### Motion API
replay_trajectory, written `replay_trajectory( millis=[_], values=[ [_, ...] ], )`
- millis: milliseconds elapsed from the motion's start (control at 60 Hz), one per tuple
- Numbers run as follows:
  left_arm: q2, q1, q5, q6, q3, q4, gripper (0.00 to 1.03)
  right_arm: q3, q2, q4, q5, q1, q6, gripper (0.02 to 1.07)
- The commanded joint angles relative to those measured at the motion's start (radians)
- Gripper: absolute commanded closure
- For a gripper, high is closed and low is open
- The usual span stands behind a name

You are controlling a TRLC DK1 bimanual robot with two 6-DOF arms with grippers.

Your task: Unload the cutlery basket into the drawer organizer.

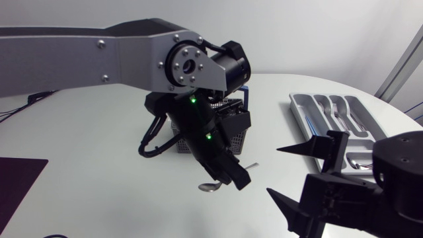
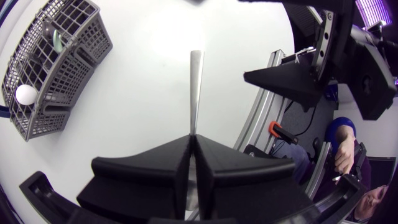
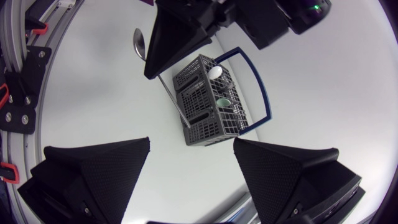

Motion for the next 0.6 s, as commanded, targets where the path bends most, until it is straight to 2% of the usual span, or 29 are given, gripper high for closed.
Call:
replay_trajectory(
  millis=[0, 67, 417, 533, 583],
  values=[
    [0.032, -0.012, 0.015, 0.025, 0.046, -0.026, 0.99, -0.019, 0.052, 0.028, 0.037, 0.052, -0.041, 0.16],
    [0.041, -0.013, 0.017, 0.025, 0.059, -0.036, 0.99, -0.019, 0.087, 0.051, 0.045, 0.064, -0.05, 0.2],
    [0.073, -0.009, 0.066, 0.027, 0.097, -0.083, 0.99, -0.022, 0.17, 0.143, 0.05, 0.087, -0.098, 0.59],
    [0.083, -0.007, 0.071, 0.031, 0.108, -0.095, 0.99, -0.022, 0.196, 0.16, 0.051, 0.09, -0.099, 0.61],
    [0.086, -0.007, 0.072, 0.031, 0.109, -0.097, 0.99, -0.022, 0.204, 0.164, 0.051, 0.092, -0.102, 0.67]
  ],
)
